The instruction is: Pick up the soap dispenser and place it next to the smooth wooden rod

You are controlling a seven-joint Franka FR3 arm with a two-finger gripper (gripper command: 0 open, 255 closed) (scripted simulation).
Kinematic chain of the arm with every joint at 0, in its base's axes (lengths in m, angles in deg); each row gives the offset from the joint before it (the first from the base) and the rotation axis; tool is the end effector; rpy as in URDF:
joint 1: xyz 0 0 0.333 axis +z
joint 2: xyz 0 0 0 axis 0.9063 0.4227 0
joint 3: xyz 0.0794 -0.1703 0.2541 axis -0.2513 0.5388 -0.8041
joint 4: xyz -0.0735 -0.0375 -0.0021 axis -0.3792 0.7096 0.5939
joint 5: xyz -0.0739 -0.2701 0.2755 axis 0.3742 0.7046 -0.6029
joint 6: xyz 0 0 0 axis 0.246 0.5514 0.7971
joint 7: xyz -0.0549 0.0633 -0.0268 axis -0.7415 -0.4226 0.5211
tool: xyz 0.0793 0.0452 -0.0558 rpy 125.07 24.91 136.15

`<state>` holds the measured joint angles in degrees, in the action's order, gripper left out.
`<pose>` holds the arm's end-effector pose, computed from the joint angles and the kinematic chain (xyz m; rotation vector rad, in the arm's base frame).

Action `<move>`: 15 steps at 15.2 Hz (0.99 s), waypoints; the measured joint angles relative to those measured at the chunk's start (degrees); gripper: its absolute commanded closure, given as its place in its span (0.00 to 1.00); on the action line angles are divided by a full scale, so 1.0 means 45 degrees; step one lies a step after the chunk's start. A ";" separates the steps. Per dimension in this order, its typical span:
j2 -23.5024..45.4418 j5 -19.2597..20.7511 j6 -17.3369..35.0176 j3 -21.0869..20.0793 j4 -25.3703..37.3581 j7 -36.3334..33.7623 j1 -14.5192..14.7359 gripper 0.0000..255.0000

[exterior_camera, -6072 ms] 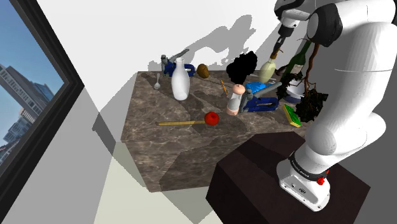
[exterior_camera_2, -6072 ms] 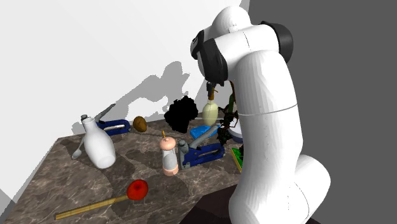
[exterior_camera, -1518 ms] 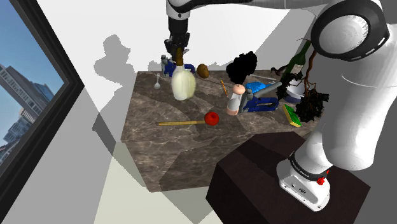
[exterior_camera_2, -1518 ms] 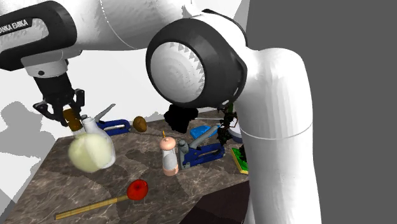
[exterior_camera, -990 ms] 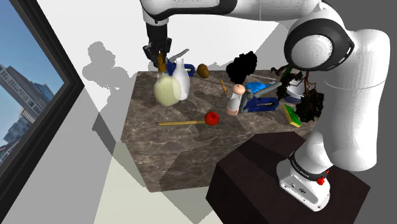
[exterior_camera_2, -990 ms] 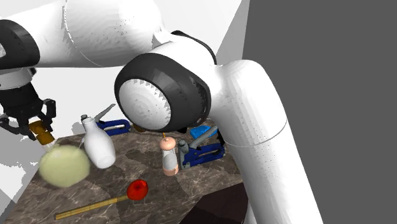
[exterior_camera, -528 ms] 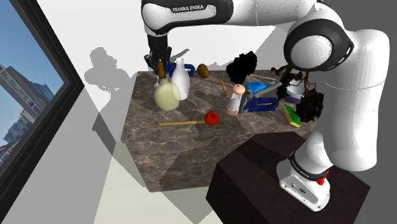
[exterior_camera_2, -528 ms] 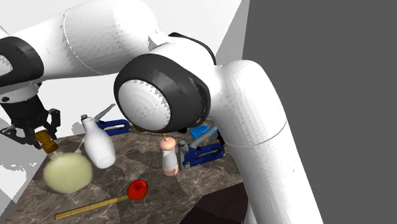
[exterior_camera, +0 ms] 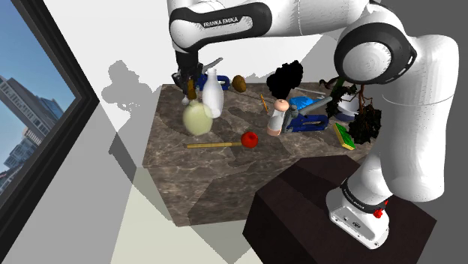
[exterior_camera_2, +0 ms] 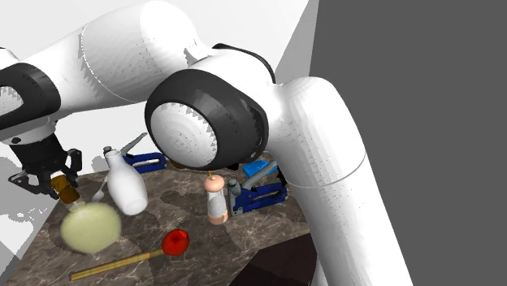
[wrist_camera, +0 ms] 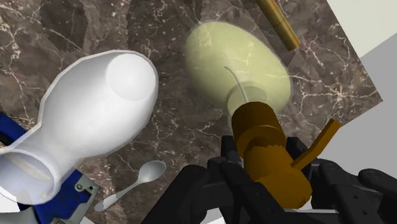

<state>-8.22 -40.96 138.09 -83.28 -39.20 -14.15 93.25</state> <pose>0.6423 0.2992 0.4383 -3.0914 -0.5070 -0.1073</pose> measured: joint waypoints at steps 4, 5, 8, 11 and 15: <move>0.0007 -0.0001 0.0016 0.0000 -0.0005 0.0001 -0.0001 1.00; 0.0006 -0.0001 0.0018 0.0000 -0.0008 0.0002 -0.0001 0.00; -0.0001 -0.0001 0.0020 0.0001 -0.0007 0.0002 -0.0002 0.00; -0.0001 -0.0001 0.0019 0.0001 -0.0005 0.0002 -0.0002 0.00; -0.0290 0.0019 -0.1103 0.0014 0.0842 -0.0005 -0.0009 0.00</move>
<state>-9.53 -40.88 133.12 -83.22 -35.41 -14.17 93.21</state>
